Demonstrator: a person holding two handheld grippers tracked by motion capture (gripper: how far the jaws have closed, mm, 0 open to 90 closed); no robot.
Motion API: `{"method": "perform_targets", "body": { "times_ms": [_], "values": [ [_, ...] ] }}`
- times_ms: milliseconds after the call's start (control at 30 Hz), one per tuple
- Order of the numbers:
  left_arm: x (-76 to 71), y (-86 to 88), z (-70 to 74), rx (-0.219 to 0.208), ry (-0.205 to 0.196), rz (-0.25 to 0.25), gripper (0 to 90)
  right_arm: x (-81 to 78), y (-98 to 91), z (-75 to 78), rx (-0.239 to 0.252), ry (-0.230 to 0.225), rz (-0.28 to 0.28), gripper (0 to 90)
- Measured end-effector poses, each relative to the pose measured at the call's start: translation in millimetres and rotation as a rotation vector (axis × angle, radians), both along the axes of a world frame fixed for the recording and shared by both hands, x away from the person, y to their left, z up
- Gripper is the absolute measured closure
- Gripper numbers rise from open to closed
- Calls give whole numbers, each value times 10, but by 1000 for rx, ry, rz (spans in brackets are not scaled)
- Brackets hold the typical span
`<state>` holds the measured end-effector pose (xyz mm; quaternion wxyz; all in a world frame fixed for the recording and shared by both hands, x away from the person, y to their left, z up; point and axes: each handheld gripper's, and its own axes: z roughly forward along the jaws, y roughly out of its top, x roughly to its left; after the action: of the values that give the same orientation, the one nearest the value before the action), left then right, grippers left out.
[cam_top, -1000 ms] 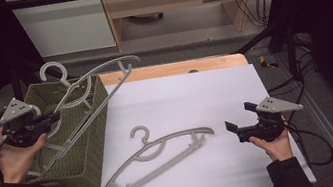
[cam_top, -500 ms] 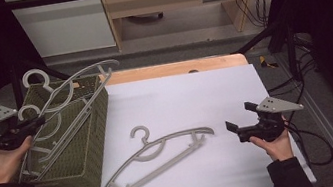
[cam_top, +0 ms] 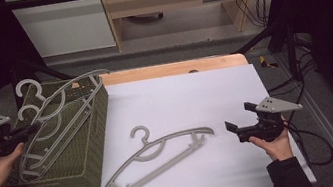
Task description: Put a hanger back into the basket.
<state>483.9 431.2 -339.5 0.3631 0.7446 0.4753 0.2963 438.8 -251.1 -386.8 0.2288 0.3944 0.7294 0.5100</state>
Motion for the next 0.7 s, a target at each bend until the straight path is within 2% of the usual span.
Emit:
{"method": "perform_targets", "body": {
  "times_ms": [233,267,400,600,700],
  "values": [
    [-22,194,-16,-6,7,28,823,9,10,-8,-2,3,-2,33],
    [-29,217,-19,3,8,30,823,9,8,-7,-2,2,-2,34],
    [-34,263,-44,2,18,34,823,11,6,-10,-2,4,-2,33],
    [-12,306,-45,27,38,24,823,12,8,-14,-5,8,0,33],
    [-16,351,-42,40,36,30,824,9,7,-11,0,8,5,33]
  ]
}}
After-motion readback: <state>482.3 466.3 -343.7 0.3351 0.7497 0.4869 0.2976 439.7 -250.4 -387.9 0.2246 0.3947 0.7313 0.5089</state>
